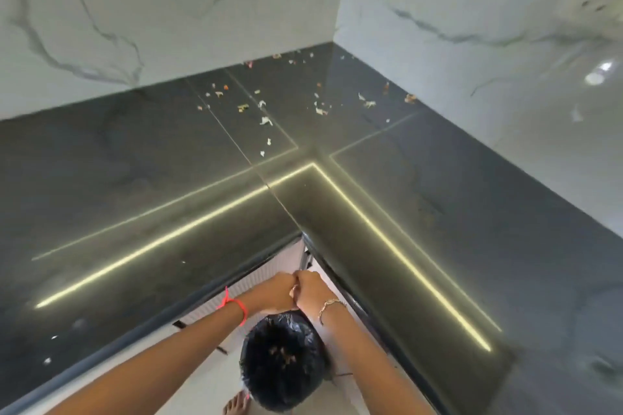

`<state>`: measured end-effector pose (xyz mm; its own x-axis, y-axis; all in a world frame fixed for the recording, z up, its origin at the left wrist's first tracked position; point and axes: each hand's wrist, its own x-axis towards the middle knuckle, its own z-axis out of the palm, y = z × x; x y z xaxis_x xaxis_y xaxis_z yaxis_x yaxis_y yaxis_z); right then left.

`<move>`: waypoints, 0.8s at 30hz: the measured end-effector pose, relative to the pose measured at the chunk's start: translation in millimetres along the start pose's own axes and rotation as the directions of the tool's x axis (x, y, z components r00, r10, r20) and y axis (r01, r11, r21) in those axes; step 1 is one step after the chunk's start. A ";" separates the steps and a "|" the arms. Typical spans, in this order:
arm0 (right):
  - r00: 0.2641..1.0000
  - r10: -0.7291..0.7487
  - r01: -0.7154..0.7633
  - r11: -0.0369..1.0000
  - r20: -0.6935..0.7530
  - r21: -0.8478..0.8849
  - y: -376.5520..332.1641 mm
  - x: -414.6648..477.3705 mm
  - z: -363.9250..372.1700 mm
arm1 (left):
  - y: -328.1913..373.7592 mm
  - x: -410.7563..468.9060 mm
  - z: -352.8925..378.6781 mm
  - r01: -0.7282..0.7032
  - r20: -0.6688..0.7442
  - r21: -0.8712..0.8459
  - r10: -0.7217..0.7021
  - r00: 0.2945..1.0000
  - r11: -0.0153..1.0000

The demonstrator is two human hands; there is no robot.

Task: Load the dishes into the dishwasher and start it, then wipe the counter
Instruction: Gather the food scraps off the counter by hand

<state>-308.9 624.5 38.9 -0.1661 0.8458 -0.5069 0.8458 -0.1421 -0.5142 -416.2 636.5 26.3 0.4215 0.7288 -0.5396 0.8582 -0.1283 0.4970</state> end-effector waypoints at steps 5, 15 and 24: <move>0.982 -0.142 0.147 0.989 -0.125 0.026 -35.0 -14.6 -59.2 | 21.4 -28.5 -66.8 -0.177 -0.260 0.028 0.178 0.949 0.984; 0.922 -0.202 0.177 0.979 -0.331 -0.104 -49.6 23.4 -145.0 | 3.0 -4.1 -164.3 -0.269 -0.577 -0.072 0.180 0.797 0.960; 0.925 -0.208 0.165 0.974 -0.317 -0.157 -57.7 97.1 -153.8 | -65.1 50.3 -212.6 -0.213 -0.671 -0.169 0.046 0.740 0.962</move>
<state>-295.9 793.9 125.8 -0.1688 0.9752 -0.1429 0.8756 0.0818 -0.4761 -513.1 824.5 111.3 0.1545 0.9848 0.0799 0.6863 -0.1652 0.7084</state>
